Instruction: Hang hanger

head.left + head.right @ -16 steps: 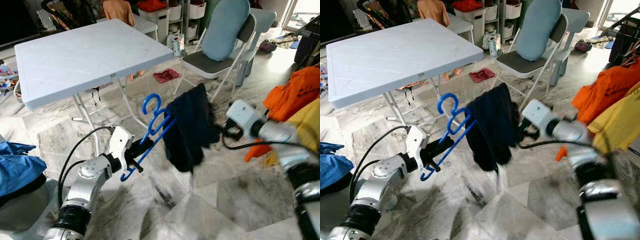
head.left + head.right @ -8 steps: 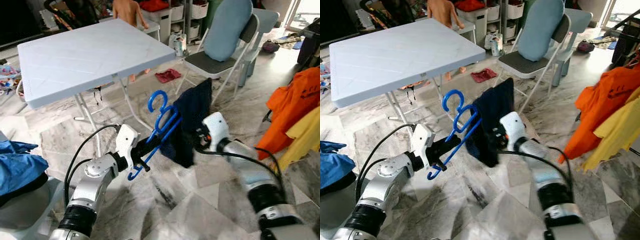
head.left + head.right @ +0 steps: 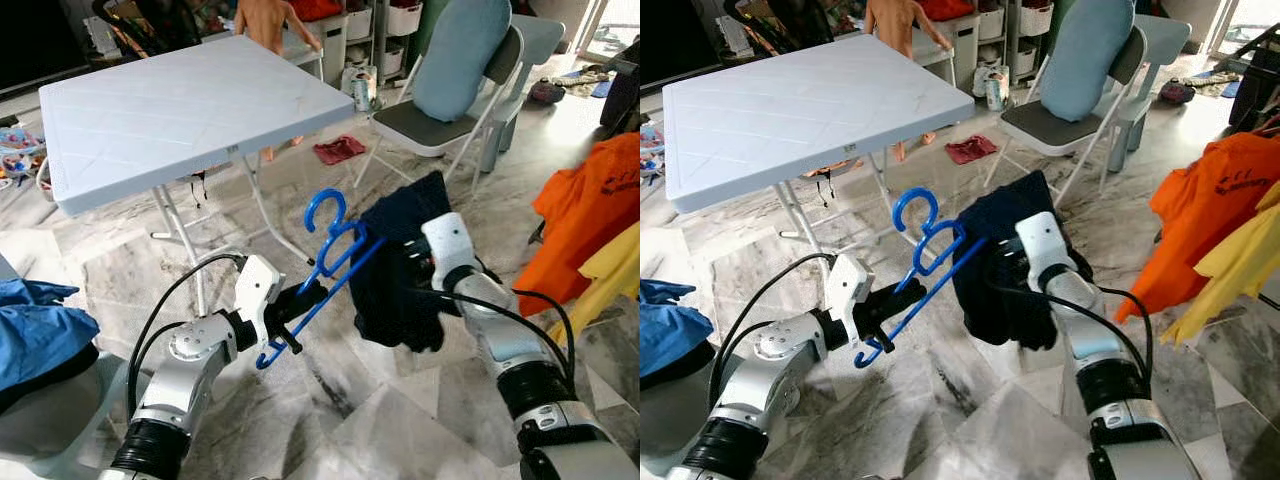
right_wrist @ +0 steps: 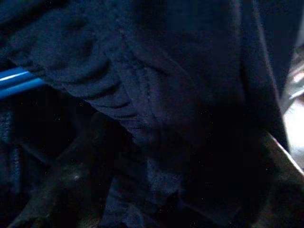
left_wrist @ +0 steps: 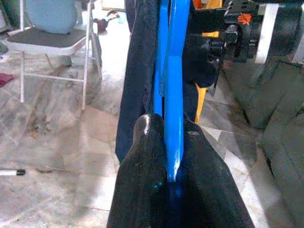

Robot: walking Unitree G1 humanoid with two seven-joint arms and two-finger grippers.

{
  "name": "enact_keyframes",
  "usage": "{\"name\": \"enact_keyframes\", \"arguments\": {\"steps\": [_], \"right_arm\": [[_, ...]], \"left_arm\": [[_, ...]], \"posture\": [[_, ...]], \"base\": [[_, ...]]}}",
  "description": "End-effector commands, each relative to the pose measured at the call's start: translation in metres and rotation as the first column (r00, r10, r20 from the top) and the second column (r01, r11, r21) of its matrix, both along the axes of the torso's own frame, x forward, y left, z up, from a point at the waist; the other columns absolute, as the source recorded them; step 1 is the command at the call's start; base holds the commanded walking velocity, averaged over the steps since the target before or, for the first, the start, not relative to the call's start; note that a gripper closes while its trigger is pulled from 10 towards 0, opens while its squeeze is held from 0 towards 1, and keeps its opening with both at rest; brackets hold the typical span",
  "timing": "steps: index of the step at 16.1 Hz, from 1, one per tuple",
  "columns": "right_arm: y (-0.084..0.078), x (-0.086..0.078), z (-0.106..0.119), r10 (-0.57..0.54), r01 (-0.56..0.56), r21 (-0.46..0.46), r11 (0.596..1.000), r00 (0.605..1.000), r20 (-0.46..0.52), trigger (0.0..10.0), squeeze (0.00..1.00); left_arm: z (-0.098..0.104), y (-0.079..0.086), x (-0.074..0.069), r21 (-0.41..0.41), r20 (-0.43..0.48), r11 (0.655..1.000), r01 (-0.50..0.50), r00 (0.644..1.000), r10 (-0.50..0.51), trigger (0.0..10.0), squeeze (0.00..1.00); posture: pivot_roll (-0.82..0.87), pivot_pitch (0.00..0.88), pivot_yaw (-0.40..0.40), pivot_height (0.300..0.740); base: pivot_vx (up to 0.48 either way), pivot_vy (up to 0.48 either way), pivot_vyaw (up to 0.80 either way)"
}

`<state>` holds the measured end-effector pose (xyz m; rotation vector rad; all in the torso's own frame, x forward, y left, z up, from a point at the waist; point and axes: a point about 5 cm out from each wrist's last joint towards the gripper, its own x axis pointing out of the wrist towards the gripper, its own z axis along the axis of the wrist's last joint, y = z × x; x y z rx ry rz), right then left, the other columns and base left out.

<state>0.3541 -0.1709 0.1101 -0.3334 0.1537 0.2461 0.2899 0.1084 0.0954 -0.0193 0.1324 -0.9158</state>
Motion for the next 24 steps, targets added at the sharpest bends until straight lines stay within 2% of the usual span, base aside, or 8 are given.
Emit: {"name": "enact_keyframes", "arguments": {"steps": [1,6,12,16,19,20,22,24], "right_arm": [[-0.002,0.003,0.004,-0.022,0.022,0.008,1.000,1.000,0.018,0.0,0.00],[-0.008,0.003,0.008,-0.055,0.050,0.098,0.994,0.997,0.051,0.0,0.00],[-0.018,0.006,0.029,-0.108,0.072,0.221,0.973,0.982,0.154,0.0,0.00],[-0.025,0.008,0.049,-0.192,0.112,0.315,0.943,0.953,0.235,0.0,0.00],[-0.028,0.016,0.072,-0.288,0.177,0.353,0.919,0.912,0.291,0.0,0.00],[-0.031,0.022,0.078,-0.358,0.252,0.347,0.903,0.889,0.286,0.0,0.00],[-0.036,0.024,0.075,-0.418,0.328,0.325,0.887,0.868,0.268,0.0,0.00],[-0.045,0.023,0.066,-0.473,0.398,0.306,0.865,0.851,0.229,0.0,0.00]], "left_arm": [[0.014,0.000,0.001,-0.023,0.059,1.000,0.014,0.998,-0.013,0.0,0.00],[0.015,0.000,-0.001,-0.022,0.057,1.000,0.020,0.998,-0.019,0.0,0.00],[0.009,0.006,-0.002,-0.006,0.044,1.000,-0.009,0.999,0.009,0.0,0.00],[0.001,0.012,-0.008,0.038,0.028,0.999,-0.008,1.000,0.007,0.0,0.00],[-0.007,0.014,-0.024,0.097,0.001,0.992,0.077,0.997,-0.077,0.0,0.00],[-0.010,0.018,-0.036,0.106,-0.039,0.984,0.146,0.989,-0.142,0.0,0.00],[-0.011,0.022,-0.045,0.112,-0.065,0.977,0.182,0.982,-0.175,0.0,0.00],[-0.011,0.035,-0.045,0.105,-0.064,0.991,0.077,0.995,-0.071,0.0,0.00]], "posture": [[-0.16,0.000,0.061,0.740],[-0.16,0.000,0.054,0.740],[-0.17,0.000,0.052,0.740],[-0.16,0.000,0.051,0.740],[-0.16,0.000,0.053,0.740],[-0.16,0.000,0.050,0.740],[-0.15,0.000,0.045,0.740],[-0.13,0.000,0.035,0.740]], "base": [[0.000,0.000,0.00],[0.000,0.000,0.00],[0.000,0.000,0.00],[0.000,0.000,0.00],[0.000,0.000,0.00],[0.000,0.000,0.00],[0.000,0.000,0.00],[0.000,0.000,0.00]]}}
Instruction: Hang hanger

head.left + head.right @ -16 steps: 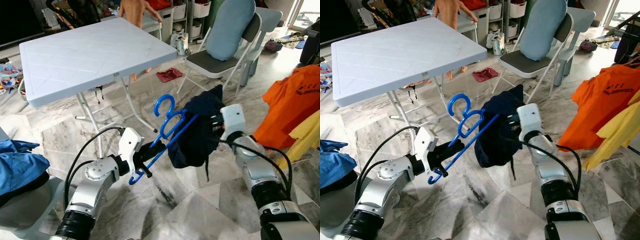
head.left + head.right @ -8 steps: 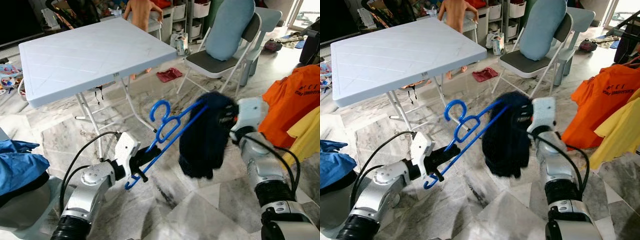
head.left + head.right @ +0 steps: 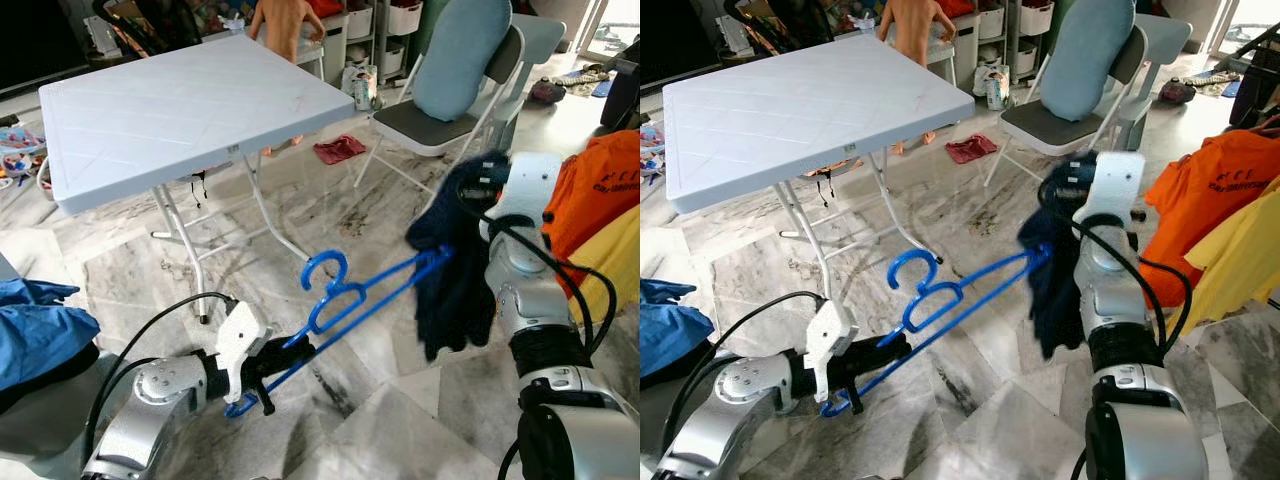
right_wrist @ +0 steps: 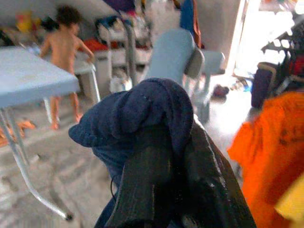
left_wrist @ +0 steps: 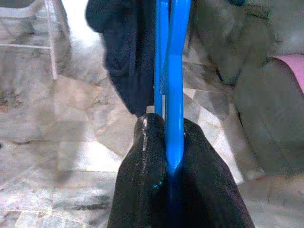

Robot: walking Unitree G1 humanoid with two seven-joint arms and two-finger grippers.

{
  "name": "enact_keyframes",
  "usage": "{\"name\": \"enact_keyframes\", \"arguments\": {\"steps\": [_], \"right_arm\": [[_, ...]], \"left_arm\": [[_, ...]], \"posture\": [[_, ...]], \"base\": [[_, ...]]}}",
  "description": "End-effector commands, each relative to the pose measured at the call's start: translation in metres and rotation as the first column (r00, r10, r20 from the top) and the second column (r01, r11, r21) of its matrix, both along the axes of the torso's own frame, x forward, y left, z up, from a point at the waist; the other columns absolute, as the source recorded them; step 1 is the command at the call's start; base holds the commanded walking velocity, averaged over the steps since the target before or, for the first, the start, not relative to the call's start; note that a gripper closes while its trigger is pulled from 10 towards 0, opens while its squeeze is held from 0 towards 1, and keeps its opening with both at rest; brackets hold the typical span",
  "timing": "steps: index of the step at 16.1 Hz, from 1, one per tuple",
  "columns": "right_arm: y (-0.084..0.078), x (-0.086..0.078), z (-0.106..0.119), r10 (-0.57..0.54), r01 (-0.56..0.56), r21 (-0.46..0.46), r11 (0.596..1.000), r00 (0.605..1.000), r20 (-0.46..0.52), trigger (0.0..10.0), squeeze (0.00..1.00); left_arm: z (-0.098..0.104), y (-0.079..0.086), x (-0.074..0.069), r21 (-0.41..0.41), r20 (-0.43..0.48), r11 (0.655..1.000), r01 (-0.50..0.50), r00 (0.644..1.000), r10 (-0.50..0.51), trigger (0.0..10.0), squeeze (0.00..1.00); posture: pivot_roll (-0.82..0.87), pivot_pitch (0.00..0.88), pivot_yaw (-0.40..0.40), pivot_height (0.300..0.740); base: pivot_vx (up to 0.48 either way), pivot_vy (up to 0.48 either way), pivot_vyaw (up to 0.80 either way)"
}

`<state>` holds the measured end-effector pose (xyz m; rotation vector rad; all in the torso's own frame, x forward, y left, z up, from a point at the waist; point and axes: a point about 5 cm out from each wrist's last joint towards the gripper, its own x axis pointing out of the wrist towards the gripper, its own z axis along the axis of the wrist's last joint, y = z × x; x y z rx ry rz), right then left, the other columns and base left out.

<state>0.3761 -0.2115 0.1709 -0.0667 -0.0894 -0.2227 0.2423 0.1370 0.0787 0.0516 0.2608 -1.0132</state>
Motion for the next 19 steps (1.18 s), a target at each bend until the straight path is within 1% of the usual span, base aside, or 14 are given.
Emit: {"name": "enact_keyframes", "arguments": {"steps": [1,2,3,4,5,6,7,9,10,11,12,13,16,19], "right_arm": [[-0.008,-0.001,0.002,-0.030,0.030,-0.016,0.999,1.000,0.000,0.0,0.00],[-0.011,-0.005,-0.003,-0.002,0.002,-0.043,0.999,1.000,-0.012,0.0,0.00],[-0.013,-0.010,-0.009,0.032,-0.034,-0.077,0.996,0.999,-0.028,0.0,0.00],[-0.014,-0.014,-0.014,0.064,-0.067,-0.071,0.995,0.997,-0.046,0.0,0.00],[-0.014,-0.023,-0.022,0.146,-0.150,-0.067,0.986,0.988,-0.058,0.0,0.00],[-0.012,-0.029,-0.024,0.197,-0.200,-0.059,0.978,0.979,-0.058,0.0,0.00],[-0.011,-0.032,-0.026,0.221,-0.224,-0.053,0.973,0.973,-0.060,0.0,0.00],[-0.004,-0.045,-0.031,0.323,-0.327,-0.044,0.944,0.944,-0.066,0.0,0.00],[0.008,-0.058,-0.037,0.419,-0.421,-0.010,0.907,0.905,-0.073,0.0,0.00],[0.010,-0.060,-0.038,0.434,-0.435,-0.005,0.900,0.898,-0.073,0.0,0.00],[0.021,-0.065,-0.041,0.491,-0.493,-0.005,0.870,0.867,-0.085,7.5,0.00],[0.036,-0.071,-0.043,0.548,-0.555,-0.050,0.831,0.830,-0.101,10.0,0.00],[0.048,-0.072,-0.040,0.574,-0.579,-0.060,0.813,0.814,-0.087,10.0,0.00],[0.052,-0.073,-0.037,0.586,-0.591,-0.061,0.804,0.806,-0.086,10.0,0.00]], "left_arm": [[0.006,0.011,0.005,-0.002,0.037,0.993,-0.119,0.992,0.119,0.0,0.00],[0.007,0.018,0.012,-0.033,0.062,0.957,-0.290,0.955,0.291,0.0,0.00],[0.008,0.025,0.020,-0.049,0.083,0.884,-0.465,0.880,0.467,0.5,0.00],[0.009,0.026,0.021,-0.077,0.078,0.848,-0.525,0.844,0.530,1.9,0.00],[0.011,0.025,0.025,-0.033,0.157,0.784,-0.620,0.772,0.616,8.0,0.00],[0.016,0.023,0.025,-0.093,0.157,0.764,-0.638,0.749,0.644,9.3,0.00],[0.018,0.021,0.026,-0.097,0.170,0.755,-0.649,0.737,0.655,10.0,0.00],[0.024,0.016,0.028,-0.107,0.189,0.726,-0.679,0.703,0.685,10.0,0.00],[0.025,0.015,0.029,-0.127,0.190,0.695,-0.707,0.671,0.717,10.0,0.00],[0.025,0.015,0.029,-0.130,0.192,0.692,-0.710,0.667,0.720,10.0,0.00],[0.026,0.013,0.032,-0.134,0.196,0.688,-0.714,0.661,0.724,10.0,0.00],[0.028,0.010,0.035,-0.142,0.197,0.684,-0.715,0.657,0.728,10.0,0.00],[0.030,0.008,0.038,-0.150,0.192,0.682,-0.716,0.655,0.731,10.0,0.00],[0.028,0.006,0.038,-0.150,0.185,0.678,-0.720,0.653,0.734,10.0,0.00]], "posture": [[-0.13,0.000,0.033,0.740],[-0.13,0.000,0.031,0.740],[-0.13,0.000,0.030,0.740],[-0.13,0.000,0.030,0.740],[-0.13,0.000,0.030,0.740],[-0.13,0.000,0.035,0.740],[-0.13,0.000,0.037,0.740],[-0.14,0.000,0.053,0.740],[-0.14,0.000,0.069,0.740],[-0.14,0.000,0.071,0.740],[-0.14,0.000,0.076,0.740],[-0.14,0.000,0.078,0.740],[-0.14,0.000,0.075,0.740],[-0.13,0.000,0.069,0.740]], "base": [[0.000,0.000,0.00],[0.000,0.000,0.00],[0.000,0.000,0.00],[0.000,0.000,0.00],[0.000,0.000,0.00],[0.000,0.000,0.00],[0.000,0.000,0.00],[0.000,0.000,0.00],[0.000,0.000,0.00],[0.000,0.000,0.00],[0.000,0.000,0.00],[0.285,0.000,0.00],[0.321,0.000,0.00],[0.393,0.000,0.60]]}}
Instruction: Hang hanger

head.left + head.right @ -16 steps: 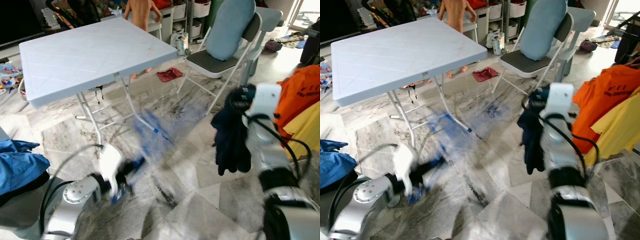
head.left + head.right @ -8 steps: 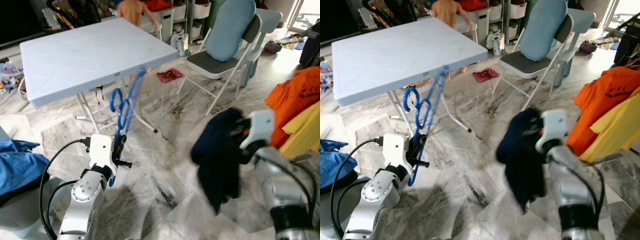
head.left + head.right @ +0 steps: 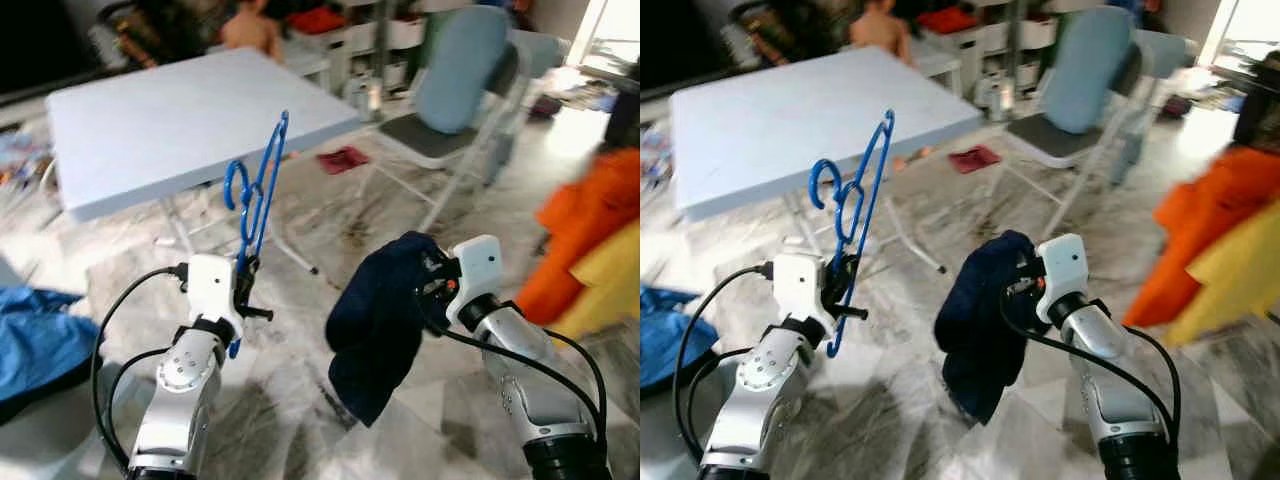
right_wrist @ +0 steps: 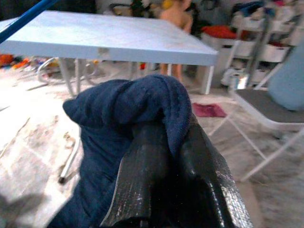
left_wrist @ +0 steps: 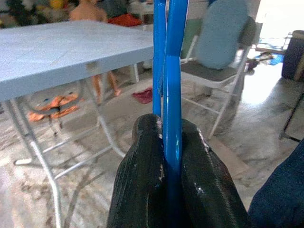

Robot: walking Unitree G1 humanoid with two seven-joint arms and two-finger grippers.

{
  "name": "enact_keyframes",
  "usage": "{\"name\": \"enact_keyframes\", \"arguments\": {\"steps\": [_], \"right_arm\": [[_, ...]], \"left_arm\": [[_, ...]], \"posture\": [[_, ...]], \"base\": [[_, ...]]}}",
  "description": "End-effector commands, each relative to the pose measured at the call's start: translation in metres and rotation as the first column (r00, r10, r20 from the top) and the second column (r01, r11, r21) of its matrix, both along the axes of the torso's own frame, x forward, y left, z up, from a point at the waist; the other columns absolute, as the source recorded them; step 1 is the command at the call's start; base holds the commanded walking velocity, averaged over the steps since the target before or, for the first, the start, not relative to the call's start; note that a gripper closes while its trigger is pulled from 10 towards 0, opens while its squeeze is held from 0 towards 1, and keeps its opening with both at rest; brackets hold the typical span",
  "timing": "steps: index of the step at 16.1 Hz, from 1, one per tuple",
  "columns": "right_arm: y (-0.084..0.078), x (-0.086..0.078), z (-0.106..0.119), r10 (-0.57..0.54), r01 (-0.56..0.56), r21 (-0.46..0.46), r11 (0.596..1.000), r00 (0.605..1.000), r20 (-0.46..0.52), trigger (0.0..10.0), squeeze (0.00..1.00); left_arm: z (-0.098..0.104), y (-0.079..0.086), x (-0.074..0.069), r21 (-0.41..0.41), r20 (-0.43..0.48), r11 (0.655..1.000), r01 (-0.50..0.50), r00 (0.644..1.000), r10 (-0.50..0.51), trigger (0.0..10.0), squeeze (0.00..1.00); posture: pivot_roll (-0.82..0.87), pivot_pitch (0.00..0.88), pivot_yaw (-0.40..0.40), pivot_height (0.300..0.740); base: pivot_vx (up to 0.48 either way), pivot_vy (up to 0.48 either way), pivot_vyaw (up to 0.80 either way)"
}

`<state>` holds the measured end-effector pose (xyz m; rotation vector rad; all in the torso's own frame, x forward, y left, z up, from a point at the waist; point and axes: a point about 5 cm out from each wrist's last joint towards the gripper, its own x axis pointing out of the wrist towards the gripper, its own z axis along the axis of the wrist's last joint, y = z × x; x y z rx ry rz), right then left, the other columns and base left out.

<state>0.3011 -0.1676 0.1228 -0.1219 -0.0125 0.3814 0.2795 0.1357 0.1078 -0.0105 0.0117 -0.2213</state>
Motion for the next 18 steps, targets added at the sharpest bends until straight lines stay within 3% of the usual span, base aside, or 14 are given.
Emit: {"name": "enact_keyframes", "arguments": {"steps": [1,4,9,13,18], "right_arm": [[0.010,0.003,0.011,0.035,-0.035,0.006,0.999,0.999,0.037,10.0,0.00],[0.011,0.004,0.013,0.035,-0.036,0.007,0.999,0.999,0.038,10.0,0.00],[0.017,0.004,0.015,0.057,-0.057,-0.001,0.998,0.997,0.046,10.0,0.00],[0.019,0.003,0.015,0.070,-0.069,-0.007,0.998,0.996,0.049,10.0,0.00],[0.021,0.005,0.017,0.078,-0.077,-0.014,0.997,0.996,0.051,10.0,0.00]], "left_arm": [[-0.002,0.007,0.000,0.011,-0.003,0.999,-0.033,0.999,0.033,10.0,0.00],[-0.004,0.005,0.000,0.008,-0.008,0.999,-0.031,0.999,0.031,10.0,0.00],[-0.006,0.004,0.002,0.006,-0.015,0.999,-0.032,0.999,0.032,10.0,0.00],[-0.007,0.001,0.001,-0.001,-0.017,1.000,-0.031,0.999,0.031,10.0,0.00],[-0.006,0.001,0.003,-0.004,-0.011,0.999,-0.038,0.999,0.038,10.0,0.00]], "posture": [[-0.13,0.000,0.069,0.740],[-0.13,0.000,0.067,0.740],[-0.14,0.000,0.065,0.740],[-0.14,0.000,0.060,0.740],[-0.14,0.000,0.052,0.740]], "base": [[0.416,0.000,0.77],[0.421,0.000,0.65],[0.427,0.000,0.00],[0.428,0.000,0.78],[0.456,0.000,0.00]]}}
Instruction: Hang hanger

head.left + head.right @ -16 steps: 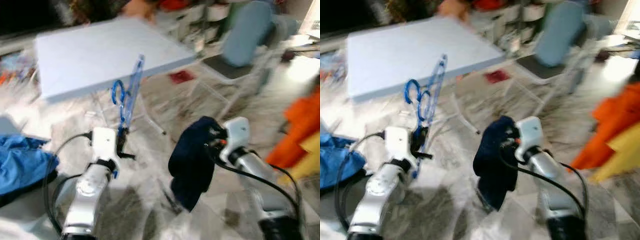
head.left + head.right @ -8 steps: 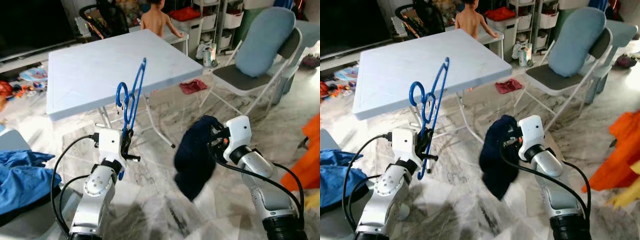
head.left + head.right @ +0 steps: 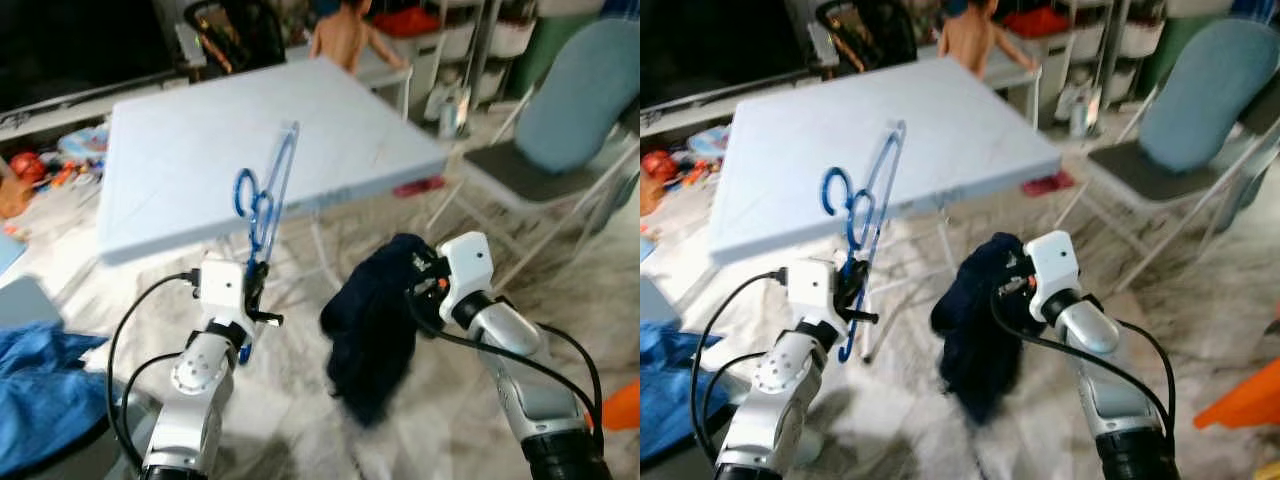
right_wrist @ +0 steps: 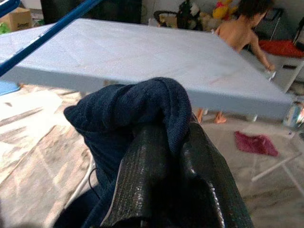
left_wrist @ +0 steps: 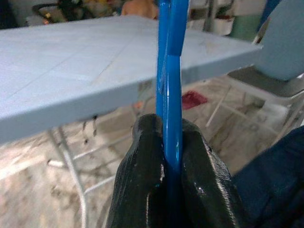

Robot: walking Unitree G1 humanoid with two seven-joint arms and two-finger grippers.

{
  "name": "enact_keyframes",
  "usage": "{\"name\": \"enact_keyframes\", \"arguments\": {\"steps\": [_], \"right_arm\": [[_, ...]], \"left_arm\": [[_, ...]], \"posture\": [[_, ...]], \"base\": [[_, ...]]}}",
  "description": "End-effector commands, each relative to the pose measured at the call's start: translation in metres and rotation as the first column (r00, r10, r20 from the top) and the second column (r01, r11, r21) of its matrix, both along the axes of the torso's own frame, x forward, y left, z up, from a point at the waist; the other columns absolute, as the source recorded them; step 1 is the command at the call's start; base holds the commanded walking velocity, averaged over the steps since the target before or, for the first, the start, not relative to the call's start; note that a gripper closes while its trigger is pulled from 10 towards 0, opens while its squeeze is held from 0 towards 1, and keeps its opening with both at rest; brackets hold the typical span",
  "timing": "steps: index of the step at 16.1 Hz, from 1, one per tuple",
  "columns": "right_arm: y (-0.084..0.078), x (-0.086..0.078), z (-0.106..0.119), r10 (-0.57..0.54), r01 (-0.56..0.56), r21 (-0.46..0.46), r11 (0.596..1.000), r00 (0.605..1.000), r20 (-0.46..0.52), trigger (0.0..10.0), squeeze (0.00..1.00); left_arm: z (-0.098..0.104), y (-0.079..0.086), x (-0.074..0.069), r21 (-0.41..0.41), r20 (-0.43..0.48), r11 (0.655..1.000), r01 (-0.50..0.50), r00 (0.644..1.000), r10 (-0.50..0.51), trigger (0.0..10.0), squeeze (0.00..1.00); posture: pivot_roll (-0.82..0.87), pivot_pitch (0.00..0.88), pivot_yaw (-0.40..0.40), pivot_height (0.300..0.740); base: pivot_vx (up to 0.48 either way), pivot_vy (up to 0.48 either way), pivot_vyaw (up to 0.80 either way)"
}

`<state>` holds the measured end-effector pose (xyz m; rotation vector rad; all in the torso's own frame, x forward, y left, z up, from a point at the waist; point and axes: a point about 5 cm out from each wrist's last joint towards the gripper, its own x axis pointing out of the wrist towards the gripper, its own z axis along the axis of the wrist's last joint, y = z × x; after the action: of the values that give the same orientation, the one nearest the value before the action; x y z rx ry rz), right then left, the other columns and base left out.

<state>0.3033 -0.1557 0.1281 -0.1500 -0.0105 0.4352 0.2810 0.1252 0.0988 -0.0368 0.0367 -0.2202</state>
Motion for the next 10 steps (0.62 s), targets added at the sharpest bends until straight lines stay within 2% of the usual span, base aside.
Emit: {"name": "enact_keyframes", "arguments": {"steps": [1,2,6,10], "right_arm": [[0.011,0.002,0.012,0.037,-0.038,0.011,0.999,0.998,0.056,10.0,0.00],[0.012,0.001,0.012,0.043,-0.043,0.011,0.999,0.997,0.057,10.0,0.00],[0.014,0.001,0.014,0.056,-0.057,0.014,0.998,0.996,0.066,10.0,0.00],[0.022,0.002,0.012,0.078,-0.080,0.043,0.996,0.996,0.050,10.0,0.00]], "left_arm": [[0.003,0.011,0.001,0.019,0.018,0.999,-0.042,0.999,0.042,10.0,0.00],[0.003,0.011,0.001,0.019,0.019,0.999,-0.047,0.999,0.047,10.0,0.00],[0.004,0.012,0.000,0.021,0.030,0.996,-0.088,0.996,0.087,10.0,0.00],[0.003,0.026,-0.011,0.045,0.032,0.986,-0.160,0.987,0.159,10.0,0.00]], "posture": [[-0.14,0.000,0.050,0.740],[-0.14,0.000,0.049,0.740],[-0.14,0.000,0.044,0.740],[-0.05,0.000,-0.025,0.740]], "base": [[0.461,0.000,0.00],[0.469,0.000,0.00],[0.458,0.000,0.75],[0.396,0.000,0.00]]}}
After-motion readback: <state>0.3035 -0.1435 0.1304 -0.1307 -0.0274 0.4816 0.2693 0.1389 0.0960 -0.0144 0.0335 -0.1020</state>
